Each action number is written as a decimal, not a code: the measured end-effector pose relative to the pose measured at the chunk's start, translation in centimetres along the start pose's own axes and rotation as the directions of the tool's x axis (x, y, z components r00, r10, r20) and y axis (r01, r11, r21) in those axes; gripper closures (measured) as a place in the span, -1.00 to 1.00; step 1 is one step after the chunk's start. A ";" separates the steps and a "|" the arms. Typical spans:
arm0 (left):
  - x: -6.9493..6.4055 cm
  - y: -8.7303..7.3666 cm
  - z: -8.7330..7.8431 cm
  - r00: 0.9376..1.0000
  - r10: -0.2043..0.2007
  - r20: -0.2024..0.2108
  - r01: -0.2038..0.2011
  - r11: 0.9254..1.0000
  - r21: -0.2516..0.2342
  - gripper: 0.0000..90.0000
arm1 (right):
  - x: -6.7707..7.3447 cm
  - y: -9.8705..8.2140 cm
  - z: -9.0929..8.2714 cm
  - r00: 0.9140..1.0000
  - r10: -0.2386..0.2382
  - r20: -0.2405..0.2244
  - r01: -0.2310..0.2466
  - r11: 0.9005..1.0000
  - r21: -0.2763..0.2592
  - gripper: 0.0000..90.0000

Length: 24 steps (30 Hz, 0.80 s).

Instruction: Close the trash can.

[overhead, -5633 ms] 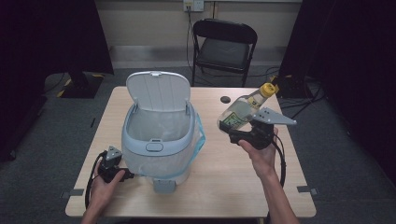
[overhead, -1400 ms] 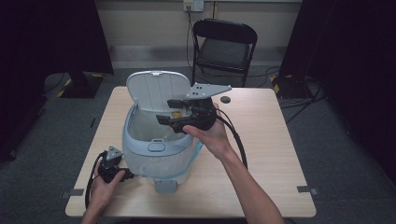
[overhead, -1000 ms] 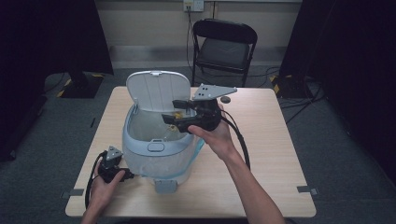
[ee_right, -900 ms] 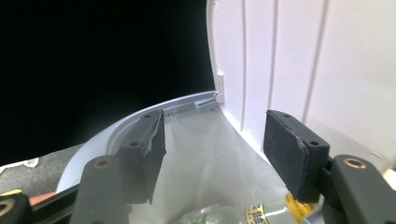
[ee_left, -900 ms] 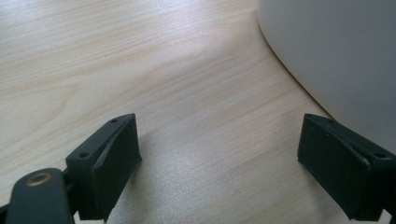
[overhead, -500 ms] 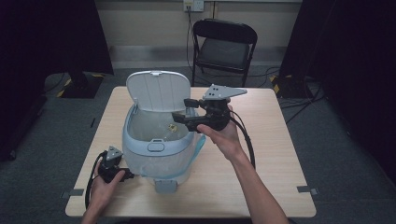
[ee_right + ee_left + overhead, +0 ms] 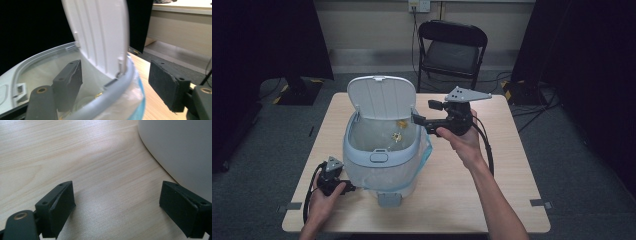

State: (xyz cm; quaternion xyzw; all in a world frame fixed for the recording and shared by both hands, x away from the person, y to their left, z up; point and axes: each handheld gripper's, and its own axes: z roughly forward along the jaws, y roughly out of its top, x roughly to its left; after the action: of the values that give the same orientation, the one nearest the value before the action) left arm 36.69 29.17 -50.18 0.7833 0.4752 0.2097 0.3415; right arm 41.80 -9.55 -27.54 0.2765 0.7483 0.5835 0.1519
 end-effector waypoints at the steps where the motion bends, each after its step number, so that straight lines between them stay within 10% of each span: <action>1: 0.0 0.0 0.0 1.000 0.000 0.001 0.000 1.000 -0.001 -0.73 | -0.2 0.0 0.0 1.000 0.001 0.007 -0.001 1.000 0.006 -0.42; 24: 0.0 0.0 0.0 1.000 -0.001 0.003 0.001 1.000 -0.001 -0.73 | -5.1 -0.2 2.3 0.988 0.067 0.139 -0.075 0.996 0.047 -0.48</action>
State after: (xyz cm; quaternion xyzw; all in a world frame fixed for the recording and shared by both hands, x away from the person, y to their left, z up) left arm 36.71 29.18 -50.19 0.7832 0.4751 0.2085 0.3427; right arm 47.09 -10.73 -28.83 0.3462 0.7409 0.5484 0.1747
